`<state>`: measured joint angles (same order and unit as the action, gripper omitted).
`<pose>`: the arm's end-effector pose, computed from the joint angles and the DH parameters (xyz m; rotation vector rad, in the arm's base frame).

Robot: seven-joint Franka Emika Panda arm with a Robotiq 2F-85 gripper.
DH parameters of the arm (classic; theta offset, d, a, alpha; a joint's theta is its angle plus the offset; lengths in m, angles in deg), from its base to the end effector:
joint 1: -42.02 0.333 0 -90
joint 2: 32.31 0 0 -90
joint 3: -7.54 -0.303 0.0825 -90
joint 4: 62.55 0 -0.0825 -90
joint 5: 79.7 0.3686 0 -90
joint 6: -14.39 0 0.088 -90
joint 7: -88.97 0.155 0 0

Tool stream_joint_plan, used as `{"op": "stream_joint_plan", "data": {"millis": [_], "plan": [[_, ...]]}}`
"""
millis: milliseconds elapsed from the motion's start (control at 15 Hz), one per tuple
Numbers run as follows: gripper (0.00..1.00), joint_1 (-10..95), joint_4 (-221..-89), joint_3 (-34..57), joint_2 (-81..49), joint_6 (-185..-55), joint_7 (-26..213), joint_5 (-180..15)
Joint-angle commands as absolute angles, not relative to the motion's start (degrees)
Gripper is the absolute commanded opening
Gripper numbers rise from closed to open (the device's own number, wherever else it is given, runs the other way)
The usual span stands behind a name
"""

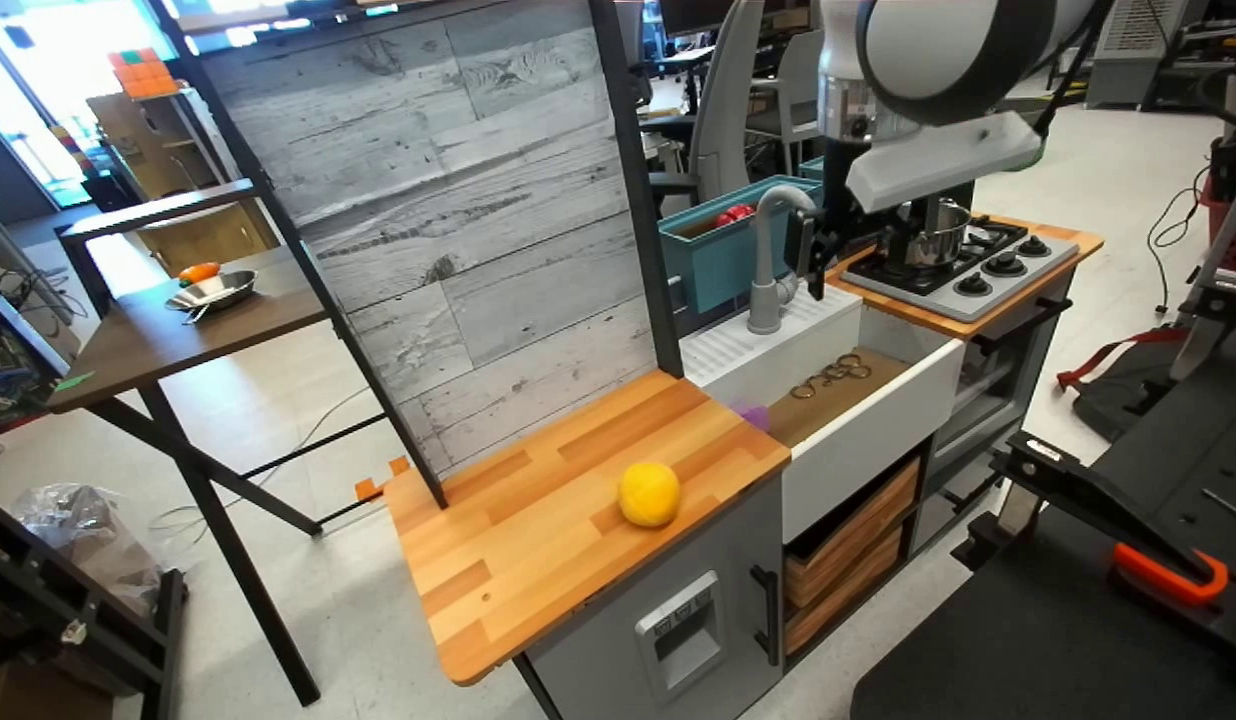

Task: Pick up the purple toy and put it on the countertop.

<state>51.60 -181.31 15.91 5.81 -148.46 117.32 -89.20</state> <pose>0.5772 0.0128 0.0721 2.9905 -0.4244 0.2088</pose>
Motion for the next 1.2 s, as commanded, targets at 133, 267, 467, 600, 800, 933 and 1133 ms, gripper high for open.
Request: {"op": "stream_joint_plan", "data": {"millis": [133,267,467,600,800,933,1133], "plan": [[1.00,55.99,-170.28,18.67,20.52,-154.70,117.62,-83.91],[1.00,56.30,-168.04,18.62,24.16,-157.83,117.43,-80.78],[1.00,56.70,-164.05,19.02,29.29,-160.11,117.34,-76.63],[1.00,56.48,-161.16,18.96,32.32,-160.06,117.19,-74.52],[1.00,56.48,-156.96,18.94,36.44,-159.03,117.23,-72.53],[1.00,56.19,-154.38,18.45,38.60,-158.62,117.15,-71.59],[1.00,55.20,-150.81,17.03,40.72,-157.72,116.93,-70.13]]}}
